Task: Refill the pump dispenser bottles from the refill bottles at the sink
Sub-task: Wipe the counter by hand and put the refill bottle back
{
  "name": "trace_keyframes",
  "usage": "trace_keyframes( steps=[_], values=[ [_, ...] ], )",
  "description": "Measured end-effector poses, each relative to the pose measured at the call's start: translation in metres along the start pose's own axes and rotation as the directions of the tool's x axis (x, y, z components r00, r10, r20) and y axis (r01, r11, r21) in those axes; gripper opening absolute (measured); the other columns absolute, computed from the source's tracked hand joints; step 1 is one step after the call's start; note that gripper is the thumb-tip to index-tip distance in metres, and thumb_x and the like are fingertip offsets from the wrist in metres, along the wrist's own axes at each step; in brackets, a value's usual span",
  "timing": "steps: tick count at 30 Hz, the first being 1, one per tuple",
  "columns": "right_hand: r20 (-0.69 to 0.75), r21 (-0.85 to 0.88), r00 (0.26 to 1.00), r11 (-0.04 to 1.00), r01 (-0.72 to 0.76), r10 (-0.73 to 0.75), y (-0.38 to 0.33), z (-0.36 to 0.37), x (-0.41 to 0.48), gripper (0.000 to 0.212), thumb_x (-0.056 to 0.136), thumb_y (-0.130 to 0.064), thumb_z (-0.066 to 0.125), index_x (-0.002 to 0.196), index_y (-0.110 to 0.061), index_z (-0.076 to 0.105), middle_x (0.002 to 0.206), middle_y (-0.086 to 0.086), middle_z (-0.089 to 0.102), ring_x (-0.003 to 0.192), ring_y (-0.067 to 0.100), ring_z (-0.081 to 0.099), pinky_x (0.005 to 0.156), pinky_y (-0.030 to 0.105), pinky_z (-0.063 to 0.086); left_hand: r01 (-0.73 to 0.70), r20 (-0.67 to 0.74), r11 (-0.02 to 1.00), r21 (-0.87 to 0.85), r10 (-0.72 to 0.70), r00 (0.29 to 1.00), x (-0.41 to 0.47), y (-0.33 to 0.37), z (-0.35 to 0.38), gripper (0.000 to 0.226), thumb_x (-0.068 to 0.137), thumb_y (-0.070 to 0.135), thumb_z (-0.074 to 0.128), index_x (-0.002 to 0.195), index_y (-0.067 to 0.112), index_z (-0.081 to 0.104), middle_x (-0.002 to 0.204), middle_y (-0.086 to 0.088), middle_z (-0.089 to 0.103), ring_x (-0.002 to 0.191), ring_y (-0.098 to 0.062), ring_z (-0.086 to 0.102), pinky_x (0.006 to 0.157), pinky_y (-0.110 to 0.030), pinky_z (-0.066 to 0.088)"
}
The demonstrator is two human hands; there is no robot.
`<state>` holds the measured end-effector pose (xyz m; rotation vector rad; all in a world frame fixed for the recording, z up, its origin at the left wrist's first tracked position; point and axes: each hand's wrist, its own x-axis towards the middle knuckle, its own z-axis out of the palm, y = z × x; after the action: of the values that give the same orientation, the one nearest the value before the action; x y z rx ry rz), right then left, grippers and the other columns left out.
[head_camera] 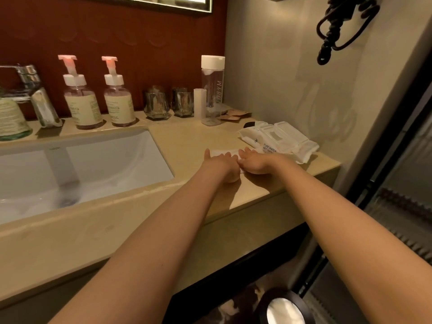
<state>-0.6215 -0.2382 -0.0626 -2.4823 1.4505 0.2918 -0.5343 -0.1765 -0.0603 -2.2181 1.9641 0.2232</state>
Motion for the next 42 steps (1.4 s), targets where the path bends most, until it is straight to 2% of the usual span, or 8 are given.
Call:
trace_keyframes(
  steps=[5,11,15,25,34,42],
  values=[
    [-0.011,0.018,1.0,1.0,-0.021,0.021,0.003,0.008,-0.015,0.055,0.103,-0.031,0.017,0.15,-0.011,-0.003,0.157,0.011,-0.009,0.146,0.027,-0.004,0.117,0.043,0.002,-0.045,0.007,0.998,-0.043,0.045,0.999,-0.01,0.003,0.004,0.051,0.101,0.03,0.027,0.149,0.019,0.012,0.157,-0.005,0.014,0.144,-0.025,0.014,0.114,-0.055,-0.005],
    [-0.022,0.037,1.0,0.999,-0.007,0.008,-0.008,0.02,-0.036,0.053,0.104,-0.029,0.016,0.15,-0.012,-0.003,0.157,0.011,-0.011,0.145,0.028,-0.007,0.117,0.043,0.002,-0.069,0.03,0.994,-0.082,0.072,0.997,-0.031,-0.011,0.011,0.05,0.103,0.033,0.015,0.15,0.024,0.003,0.159,0.001,0.0,0.146,-0.021,0.0,0.112,-0.052,-0.011],
    [-0.006,0.059,0.999,0.997,0.051,-0.051,-0.031,0.025,-0.044,0.052,0.103,-0.03,0.017,0.151,-0.018,-0.003,0.157,0.01,-0.012,0.145,0.029,-0.008,0.117,0.045,-0.001,-0.042,0.039,0.998,-0.037,0.043,0.998,-0.048,-0.029,0.014,0.051,0.102,0.035,0.015,0.15,0.024,0.0,0.158,0.001,-0.001,0.146,-0.02,-0.002,0.112,-0.051,-0.012],
    [0.001,0.084,0.988,0.985,0.153,-0.154,-0.072,0.035,-0.06,0.052,0.103,-0.029,0.02,0.151,-0.022,-0.001,0.158,0.007,-0.012,0.145,0.026,-0.01,0.116,0.045,-0.002,0.027,-0.007,0.996,-0.084,-0.028,1.0,-0.096,-0.058,0.03,0.052,0.102,0.034,0.013,0.151,0.021,-0.001,0.159,-0.001,-0.001,0.146,-0.02,-0.002,0.112,-0.052,-0.01],
    [0.012,0.058,0.991,0.99,0.129,-0.13,-0.059,0.042,-0.075,0.052,0.103,-0.03,0.017,0.151,-0.019,-0.002,0.157,0.011,-0.012,0.145,0.029,-0.009,0.118,0.045,-0.001,0.023,0.025,0.999,0.028,-0.024,0.999,-0.116,-0.034,0.027,0.051,0.103,0.033,0.012,0.15,0.02,-0.003,0.158,-0.002,-0.003,0.146,-0.019,-0.003,0.113,-0.054,-0.01],
    [-0.023,0.006,0.989,0.989,0.149,-0.149,-0.056,0.048,-0.089,0.052,0.103,-0.029,0.017,0.151,-0.021,-0.002,0.158,0.01,-0.01,0.145,0.029,-0.007,0.117,0.043,0.0,-0.019,-0.002,0.999,-0.033,0.019,1.0,-0.123,-0.037,0.036,0.052,0.102,0.035,0.011,0.15,0.022,-0.004,0.158,-0.001,-0.003,0.146,-0.017,-0.003,0.112,-0.053,-0.01]
  ],
)
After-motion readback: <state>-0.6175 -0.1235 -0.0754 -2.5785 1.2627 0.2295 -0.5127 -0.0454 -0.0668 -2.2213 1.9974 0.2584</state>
